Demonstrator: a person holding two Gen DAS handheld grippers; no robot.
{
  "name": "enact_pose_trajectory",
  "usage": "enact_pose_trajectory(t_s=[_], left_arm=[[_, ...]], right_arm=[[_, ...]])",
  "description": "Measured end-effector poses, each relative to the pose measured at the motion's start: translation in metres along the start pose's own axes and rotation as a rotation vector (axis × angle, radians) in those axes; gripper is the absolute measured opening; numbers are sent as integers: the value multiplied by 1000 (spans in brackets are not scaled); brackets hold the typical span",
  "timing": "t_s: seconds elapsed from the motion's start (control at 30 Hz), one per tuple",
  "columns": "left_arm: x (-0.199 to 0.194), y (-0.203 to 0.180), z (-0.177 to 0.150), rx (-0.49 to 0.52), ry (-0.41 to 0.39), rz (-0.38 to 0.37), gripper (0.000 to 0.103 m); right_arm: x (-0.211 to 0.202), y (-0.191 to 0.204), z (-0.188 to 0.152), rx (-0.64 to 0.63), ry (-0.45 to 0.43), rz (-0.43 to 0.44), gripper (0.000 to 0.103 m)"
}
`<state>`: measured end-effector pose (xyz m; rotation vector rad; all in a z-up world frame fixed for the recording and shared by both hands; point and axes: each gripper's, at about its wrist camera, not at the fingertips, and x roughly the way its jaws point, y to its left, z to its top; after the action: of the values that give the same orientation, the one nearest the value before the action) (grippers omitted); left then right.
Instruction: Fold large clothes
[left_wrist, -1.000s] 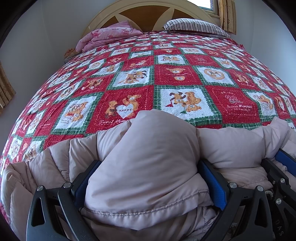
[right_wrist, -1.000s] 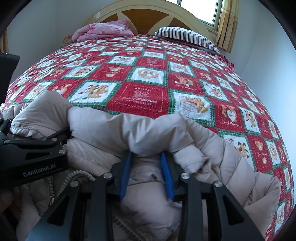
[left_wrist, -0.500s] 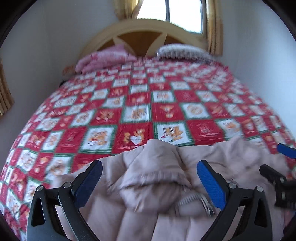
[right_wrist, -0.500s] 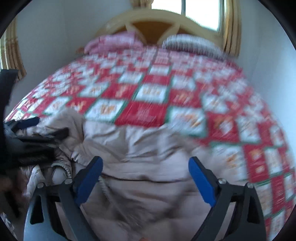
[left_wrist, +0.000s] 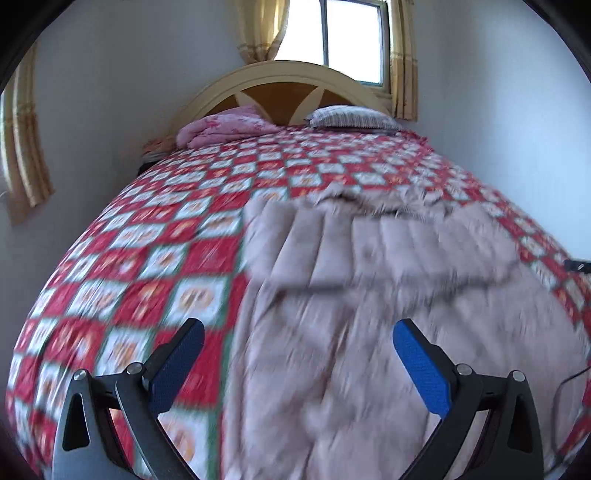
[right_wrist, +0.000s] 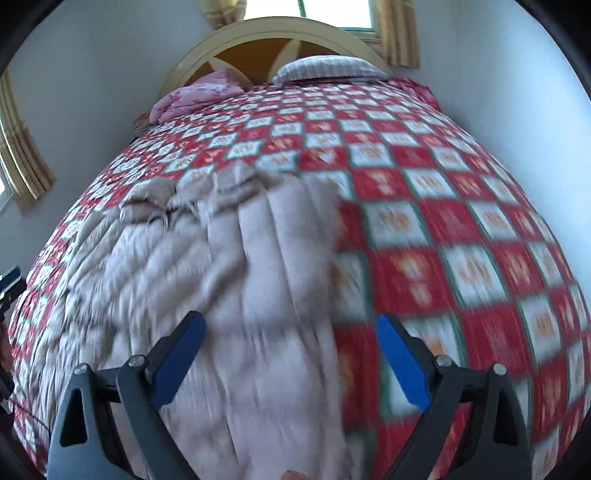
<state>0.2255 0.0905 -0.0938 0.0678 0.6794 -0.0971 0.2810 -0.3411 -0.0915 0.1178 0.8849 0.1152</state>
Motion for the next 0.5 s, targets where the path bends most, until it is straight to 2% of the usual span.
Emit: enact_pose_trajectory(t_s=[0.07,0.23,0.33,0.5], left_arm=[[-14,8,-34,-18,21,4,102],[-25,22,-93,-68,70,-8,102],[-28,29,-122,-117,104,-34,102],[-37,32,-151,-163,114,-80,102]], right_arm=[[-17,-11,-22,30,-2,-2,96],[-52,-24,-82,84,-3,0,96],[-63,-22,-114,105,8,3,96],[-62,-13,-165,109,76,12,95]])
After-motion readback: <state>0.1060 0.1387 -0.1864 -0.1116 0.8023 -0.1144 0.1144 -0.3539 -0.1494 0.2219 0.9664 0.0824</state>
